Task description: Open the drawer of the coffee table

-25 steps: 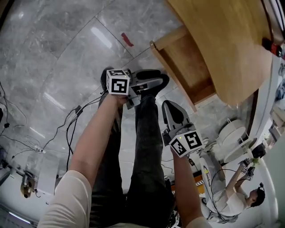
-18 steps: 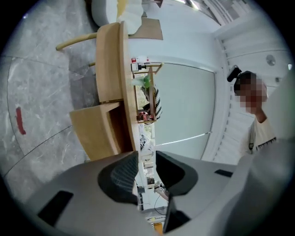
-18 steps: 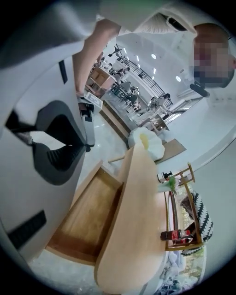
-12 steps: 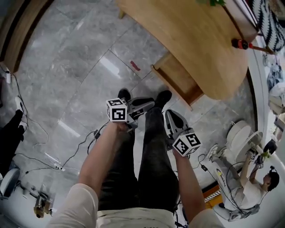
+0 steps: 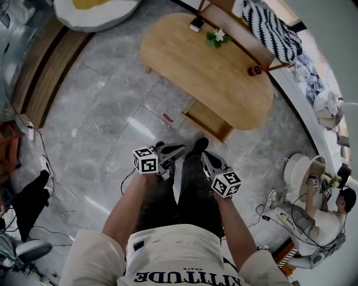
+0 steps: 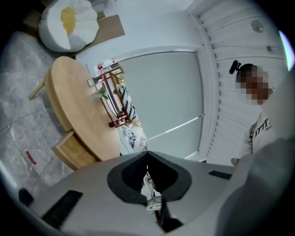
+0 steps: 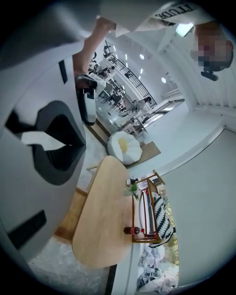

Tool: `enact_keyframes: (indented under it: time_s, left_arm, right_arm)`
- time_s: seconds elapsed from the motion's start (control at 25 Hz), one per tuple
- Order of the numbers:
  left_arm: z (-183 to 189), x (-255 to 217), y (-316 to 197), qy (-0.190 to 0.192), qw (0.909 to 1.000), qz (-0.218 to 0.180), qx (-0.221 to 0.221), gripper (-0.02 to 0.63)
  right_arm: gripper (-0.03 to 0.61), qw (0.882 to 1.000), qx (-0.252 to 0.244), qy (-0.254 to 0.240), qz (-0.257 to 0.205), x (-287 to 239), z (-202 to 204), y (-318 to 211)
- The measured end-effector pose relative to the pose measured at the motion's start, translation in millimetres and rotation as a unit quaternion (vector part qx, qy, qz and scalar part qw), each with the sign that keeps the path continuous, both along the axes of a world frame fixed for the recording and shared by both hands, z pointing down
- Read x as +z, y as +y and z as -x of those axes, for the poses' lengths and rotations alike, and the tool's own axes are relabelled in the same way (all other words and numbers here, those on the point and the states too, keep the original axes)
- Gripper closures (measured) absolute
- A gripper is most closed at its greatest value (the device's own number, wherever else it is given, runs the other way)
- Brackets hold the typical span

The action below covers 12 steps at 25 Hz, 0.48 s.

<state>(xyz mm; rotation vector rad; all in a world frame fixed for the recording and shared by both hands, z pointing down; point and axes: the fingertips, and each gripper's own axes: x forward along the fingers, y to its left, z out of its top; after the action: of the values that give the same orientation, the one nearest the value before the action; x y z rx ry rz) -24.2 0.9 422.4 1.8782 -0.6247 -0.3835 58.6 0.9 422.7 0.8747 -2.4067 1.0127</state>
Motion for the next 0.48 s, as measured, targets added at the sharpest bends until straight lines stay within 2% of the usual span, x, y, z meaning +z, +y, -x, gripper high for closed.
enact_keyframes:
  time_s: [0.16, 0.36, 0.48]
  left_arm:
    - [0.0, -61.0, 16.1, -0.027, 0.9984, -0.029, 0.041, 0.594]
    - [-0.9, -110.7, 25.8, -0.024, 0.9976, -0.046, 0.047, 0.594]
    - [-7.7, -129.2, 40.0, -0.046, 0.9953, -0.059, 0.062, 0.594]
  right_arm:
    - [0.560, 1.000, 0.021, -0.011, -0.016, -47.7, -9.0, 10.1]
    - [0.560, 0.997, 0.057, -0.025, -0.045, -97.2, -19.5, 17.9]
    - [0.560, 0.994, 0.086, -0.030, -0.057, -115.4, -25.7, 33.1]
